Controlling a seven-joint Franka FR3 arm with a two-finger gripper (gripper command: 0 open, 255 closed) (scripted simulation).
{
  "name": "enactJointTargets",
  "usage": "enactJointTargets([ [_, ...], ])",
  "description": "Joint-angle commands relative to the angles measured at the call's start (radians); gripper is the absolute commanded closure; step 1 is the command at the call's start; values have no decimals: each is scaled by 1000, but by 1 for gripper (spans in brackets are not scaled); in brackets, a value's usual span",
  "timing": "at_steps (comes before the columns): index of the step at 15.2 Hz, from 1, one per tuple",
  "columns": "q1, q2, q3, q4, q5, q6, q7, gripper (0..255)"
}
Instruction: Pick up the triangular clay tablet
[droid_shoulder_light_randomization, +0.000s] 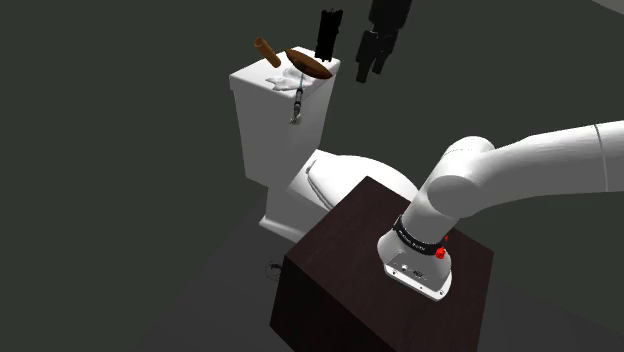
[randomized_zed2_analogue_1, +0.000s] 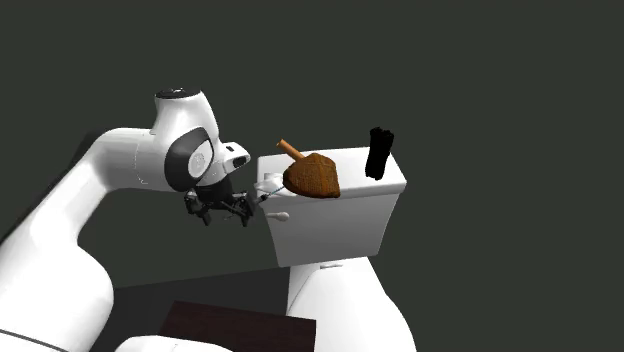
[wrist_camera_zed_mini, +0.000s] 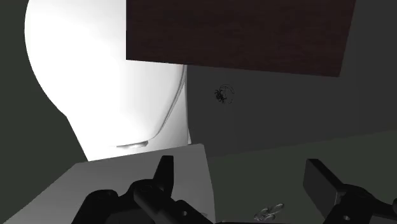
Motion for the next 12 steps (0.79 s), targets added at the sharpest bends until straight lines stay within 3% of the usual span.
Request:
enactJointTargets([
  [1,0,0,0,0,0,0,0,0],
  [7,-42,123,139,-57,-210,262,90,0],
  [12,-123,264,259,-59,-446,440,232,0],
])
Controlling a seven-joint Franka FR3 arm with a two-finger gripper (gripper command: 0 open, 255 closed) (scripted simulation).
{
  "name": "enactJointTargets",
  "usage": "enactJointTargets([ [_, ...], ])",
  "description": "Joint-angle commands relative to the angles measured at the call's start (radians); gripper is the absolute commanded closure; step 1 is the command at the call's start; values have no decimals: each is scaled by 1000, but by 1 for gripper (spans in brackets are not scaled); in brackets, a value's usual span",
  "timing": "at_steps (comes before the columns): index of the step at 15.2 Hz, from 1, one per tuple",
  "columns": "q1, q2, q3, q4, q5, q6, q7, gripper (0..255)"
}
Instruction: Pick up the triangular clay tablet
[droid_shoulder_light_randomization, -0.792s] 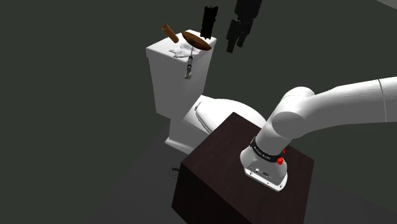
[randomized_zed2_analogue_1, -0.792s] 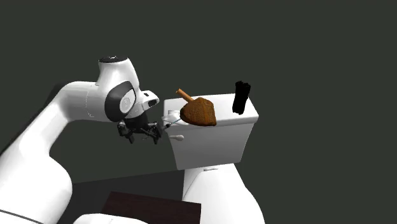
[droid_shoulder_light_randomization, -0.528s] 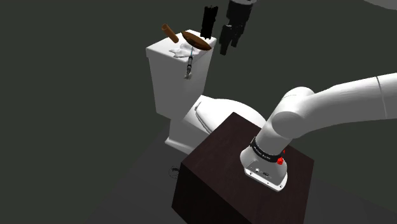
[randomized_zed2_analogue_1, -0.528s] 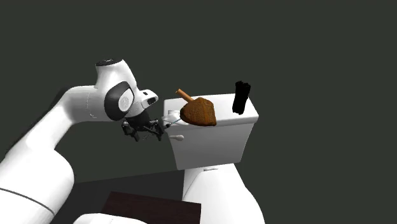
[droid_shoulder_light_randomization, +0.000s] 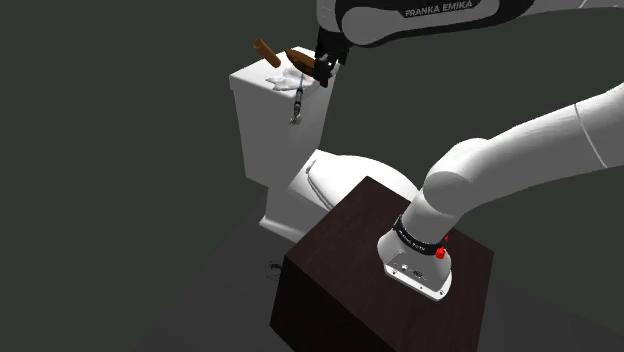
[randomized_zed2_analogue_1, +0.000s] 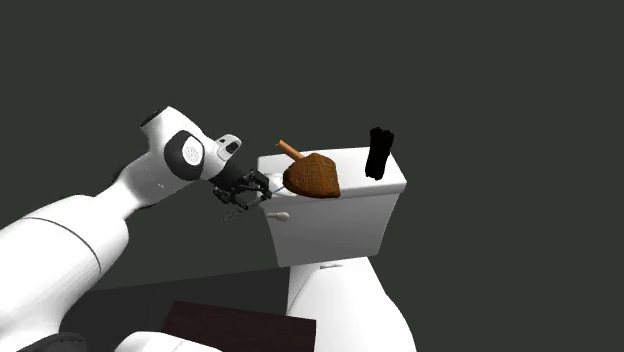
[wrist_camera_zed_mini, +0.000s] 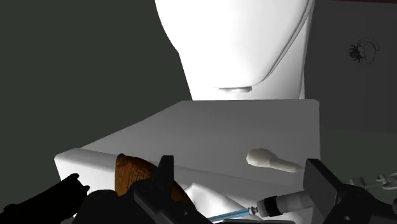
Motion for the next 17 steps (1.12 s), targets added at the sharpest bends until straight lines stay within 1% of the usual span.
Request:
enactJointTargets([
  [1,-40,58,50,1,-113,66,72,0],
  [4,-110,161,130,34,-299,120,198,0],
  [6,-157,236,183,69,-437,127,291,0],
  [9,-212,358,253,136,-655,89,429,0],
  [12,-239,492,303,215,-870,0,545,0],
  [13,-239,520,309,233,-914,-24,564,0],
  [17,-236,552,310,217,-940,-28,612,0],
])
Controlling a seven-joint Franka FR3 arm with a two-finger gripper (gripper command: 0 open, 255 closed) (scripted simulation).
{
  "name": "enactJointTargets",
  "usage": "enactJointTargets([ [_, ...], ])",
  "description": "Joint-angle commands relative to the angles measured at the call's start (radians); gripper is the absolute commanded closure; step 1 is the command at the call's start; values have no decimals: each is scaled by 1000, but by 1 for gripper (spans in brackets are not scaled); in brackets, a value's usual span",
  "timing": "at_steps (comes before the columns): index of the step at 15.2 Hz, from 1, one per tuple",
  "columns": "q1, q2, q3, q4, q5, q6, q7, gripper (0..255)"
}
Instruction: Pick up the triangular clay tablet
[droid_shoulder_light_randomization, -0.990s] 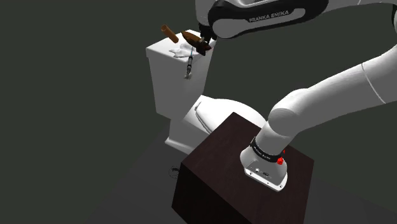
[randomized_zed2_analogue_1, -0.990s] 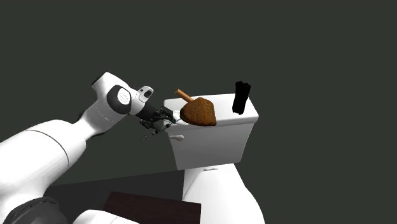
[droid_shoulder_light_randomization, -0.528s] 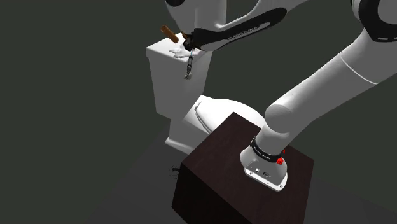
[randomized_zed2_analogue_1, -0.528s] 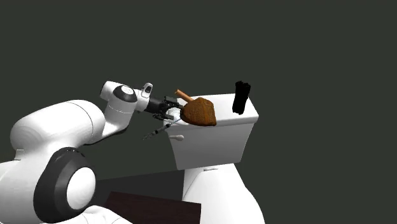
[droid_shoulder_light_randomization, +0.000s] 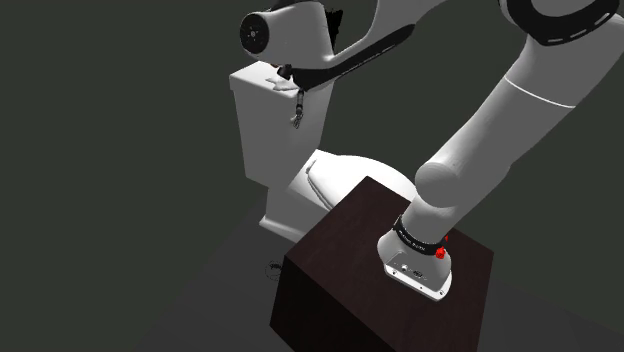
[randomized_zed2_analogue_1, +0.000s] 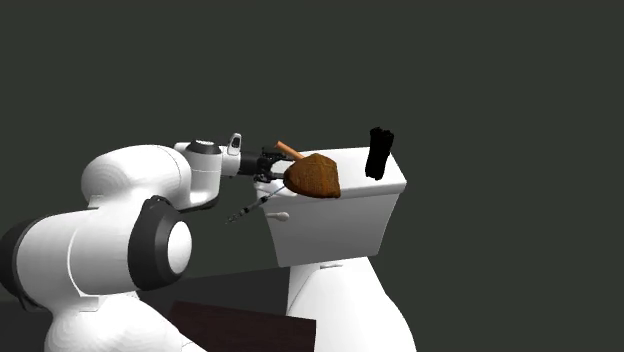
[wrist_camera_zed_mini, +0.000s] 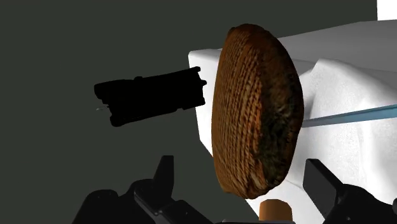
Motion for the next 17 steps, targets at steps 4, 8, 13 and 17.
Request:
enactJointTargets([
  [4,1,44,4,-13,-37,-9,58,0],
  [8,1,44,3,-18,-40,-7,64,255],
  [13,1,50,3,-17,-44,-8,68,255],
  [17,0,26,3,-6,-24,-5,34,255],
])
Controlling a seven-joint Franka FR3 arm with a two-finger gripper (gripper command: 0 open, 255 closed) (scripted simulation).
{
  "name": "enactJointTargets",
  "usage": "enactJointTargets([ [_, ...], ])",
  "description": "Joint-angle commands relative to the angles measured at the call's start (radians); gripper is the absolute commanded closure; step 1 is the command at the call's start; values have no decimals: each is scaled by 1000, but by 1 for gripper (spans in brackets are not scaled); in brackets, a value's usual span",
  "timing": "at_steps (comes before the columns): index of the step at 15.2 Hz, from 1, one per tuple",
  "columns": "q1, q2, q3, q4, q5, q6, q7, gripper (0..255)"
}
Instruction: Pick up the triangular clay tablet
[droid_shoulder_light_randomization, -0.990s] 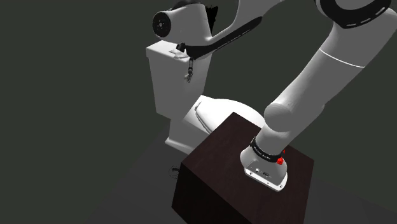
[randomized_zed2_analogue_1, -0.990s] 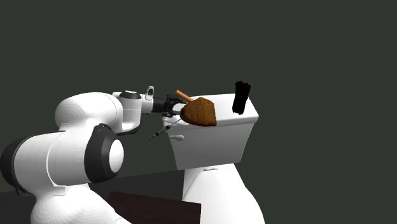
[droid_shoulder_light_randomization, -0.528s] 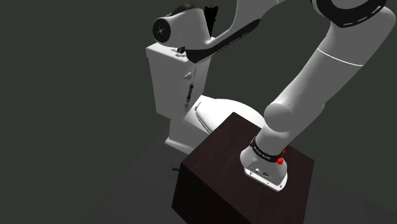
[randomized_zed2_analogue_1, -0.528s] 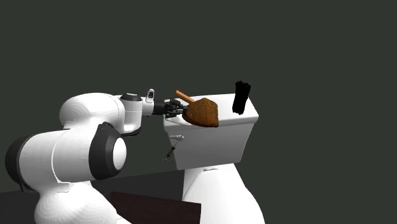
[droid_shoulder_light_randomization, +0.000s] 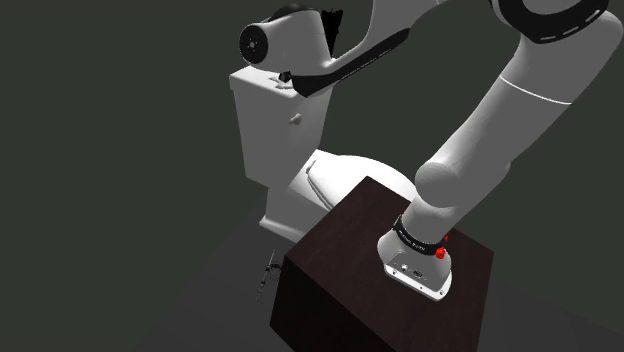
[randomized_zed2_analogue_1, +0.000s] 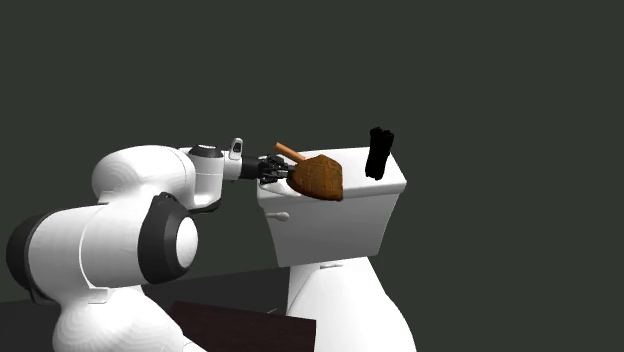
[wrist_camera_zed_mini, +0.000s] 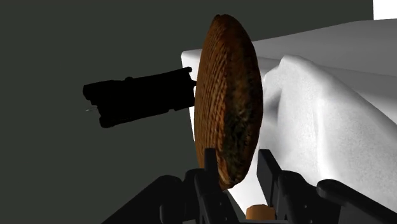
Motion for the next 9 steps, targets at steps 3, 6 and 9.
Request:
enactJointTargets([
  [3,-2,-33,-3,13,27,6,-48,255],
  [6,-3,-56,-6,26,46,8,-84,255],
  [9,-3,-77,-9,40,65,10,-120,255],
])
